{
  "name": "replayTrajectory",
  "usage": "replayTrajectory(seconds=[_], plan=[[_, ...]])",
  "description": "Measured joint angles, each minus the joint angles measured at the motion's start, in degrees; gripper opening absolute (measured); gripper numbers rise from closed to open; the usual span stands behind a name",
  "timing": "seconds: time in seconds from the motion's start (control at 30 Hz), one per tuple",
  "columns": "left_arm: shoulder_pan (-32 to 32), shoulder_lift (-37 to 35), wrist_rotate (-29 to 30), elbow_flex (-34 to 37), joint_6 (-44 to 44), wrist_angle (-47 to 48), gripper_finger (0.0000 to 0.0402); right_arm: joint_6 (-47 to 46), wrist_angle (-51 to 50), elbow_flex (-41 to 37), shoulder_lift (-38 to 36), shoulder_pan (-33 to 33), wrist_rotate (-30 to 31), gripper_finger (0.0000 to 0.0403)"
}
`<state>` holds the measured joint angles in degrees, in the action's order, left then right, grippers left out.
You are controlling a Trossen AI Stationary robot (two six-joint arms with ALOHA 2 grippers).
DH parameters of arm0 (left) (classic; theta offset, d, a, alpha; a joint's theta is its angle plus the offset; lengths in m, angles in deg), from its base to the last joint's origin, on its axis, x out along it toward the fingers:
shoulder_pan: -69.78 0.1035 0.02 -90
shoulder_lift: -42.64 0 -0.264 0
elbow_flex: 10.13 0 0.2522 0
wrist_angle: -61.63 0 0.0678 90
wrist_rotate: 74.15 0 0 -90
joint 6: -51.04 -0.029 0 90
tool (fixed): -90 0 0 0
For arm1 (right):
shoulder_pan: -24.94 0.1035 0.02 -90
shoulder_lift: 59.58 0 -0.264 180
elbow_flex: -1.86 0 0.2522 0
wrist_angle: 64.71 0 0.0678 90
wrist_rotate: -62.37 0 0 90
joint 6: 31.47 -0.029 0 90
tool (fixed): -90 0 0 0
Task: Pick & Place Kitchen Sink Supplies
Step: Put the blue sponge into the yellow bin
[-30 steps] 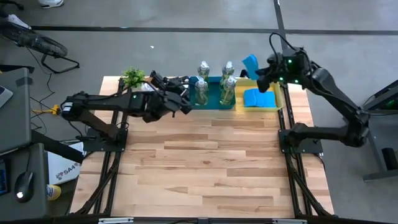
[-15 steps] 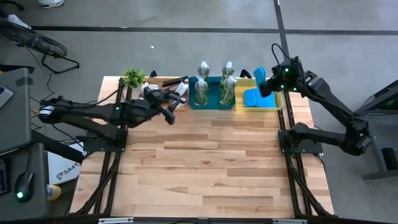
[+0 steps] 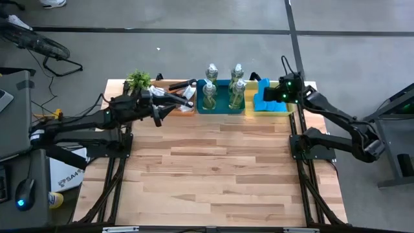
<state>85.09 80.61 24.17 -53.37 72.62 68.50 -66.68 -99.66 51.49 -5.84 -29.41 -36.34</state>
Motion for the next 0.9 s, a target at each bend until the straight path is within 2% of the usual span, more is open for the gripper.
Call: replayTrajectory(seconds=[0.2, 0.43, 0.7, 0.9], plan=[[6.59, -1.90, -7.11, 3.74, 2.04, -4.12, 0.0280, -4.77, 7.21, -6.00, 2.17, -0.54, -1.94, 0.0002], [12.29, -1.77, -13.92, 3.96, 2.71, -4.16, 0.0280, -5.32, 13.51, -6.23, 7.73, -0.54, -3.49, 0.0002], [16.27, -1.77, -18.20, 3.96, 2.75, -4.14, 0.0280, -3.76, 14.98, -6.23, 15.40, -0.52, -5.19, 0.0002], [16.20, -1.77, -18.47, 3.96, 2.93, -4.13, 0.0280, -3.25, 16.39, -6.23, 16.43, -0.54, -4.83, 0.0003]])
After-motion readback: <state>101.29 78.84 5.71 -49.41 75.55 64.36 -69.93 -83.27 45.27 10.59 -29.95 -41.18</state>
